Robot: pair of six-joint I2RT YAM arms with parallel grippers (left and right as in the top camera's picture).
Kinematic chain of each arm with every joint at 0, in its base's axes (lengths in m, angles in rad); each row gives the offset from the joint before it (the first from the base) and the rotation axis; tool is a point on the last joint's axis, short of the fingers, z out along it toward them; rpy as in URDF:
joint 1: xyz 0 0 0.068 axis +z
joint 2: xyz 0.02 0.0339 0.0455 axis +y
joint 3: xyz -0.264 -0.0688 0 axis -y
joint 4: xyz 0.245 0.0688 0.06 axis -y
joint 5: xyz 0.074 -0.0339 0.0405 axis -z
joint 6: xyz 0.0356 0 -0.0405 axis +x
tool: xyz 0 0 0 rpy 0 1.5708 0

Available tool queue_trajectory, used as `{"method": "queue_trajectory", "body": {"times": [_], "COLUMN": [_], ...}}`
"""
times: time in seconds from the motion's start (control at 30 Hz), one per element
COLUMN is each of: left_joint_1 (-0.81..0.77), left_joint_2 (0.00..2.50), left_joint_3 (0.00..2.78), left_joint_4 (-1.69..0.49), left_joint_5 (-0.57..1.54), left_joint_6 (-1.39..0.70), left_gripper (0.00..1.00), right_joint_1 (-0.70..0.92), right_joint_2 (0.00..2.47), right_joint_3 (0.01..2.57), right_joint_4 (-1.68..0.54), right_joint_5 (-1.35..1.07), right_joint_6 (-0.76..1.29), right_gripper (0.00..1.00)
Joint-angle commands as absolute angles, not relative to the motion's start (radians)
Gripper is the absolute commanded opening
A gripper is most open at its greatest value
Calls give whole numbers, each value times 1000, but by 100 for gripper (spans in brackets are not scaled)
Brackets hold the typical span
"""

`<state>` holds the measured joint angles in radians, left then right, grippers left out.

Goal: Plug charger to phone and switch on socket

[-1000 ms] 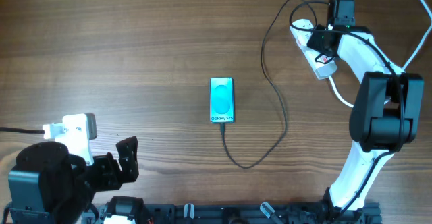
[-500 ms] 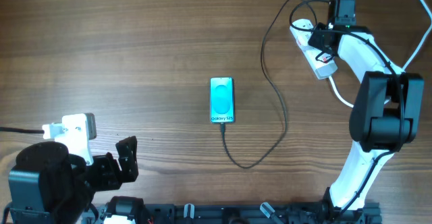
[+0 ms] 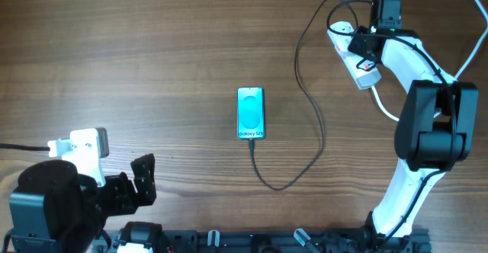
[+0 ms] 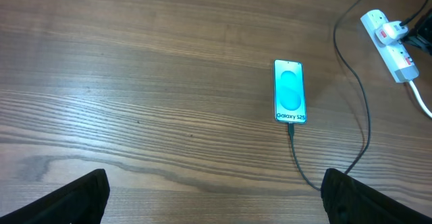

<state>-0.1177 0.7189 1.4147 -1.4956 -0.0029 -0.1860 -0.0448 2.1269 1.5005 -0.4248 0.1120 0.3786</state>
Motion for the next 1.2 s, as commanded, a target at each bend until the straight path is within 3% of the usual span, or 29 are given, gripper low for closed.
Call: {"method": "queue_trajectory", "body": {"times": [0.0, 1.17], "left_joint_1": [-120, -120], "left_joint_2": [715, 715], "left_joint_3": [1414, 1414], "left_joint_4": [-1489, -1486], "left_joint_5": [-13, -13], "left_joint_6": [-188, -188], "left_gripper": [100, 100], "right_joint_1": [-37, -24], "right_joint_2": [2155, 2168], "right_joint_3": [1505, 1464], "right_joint_4": [-415, -443], "right_joint_5": [65, 47], "right_joint_6": [368, 370], "right_gripper": [5, 4]}}
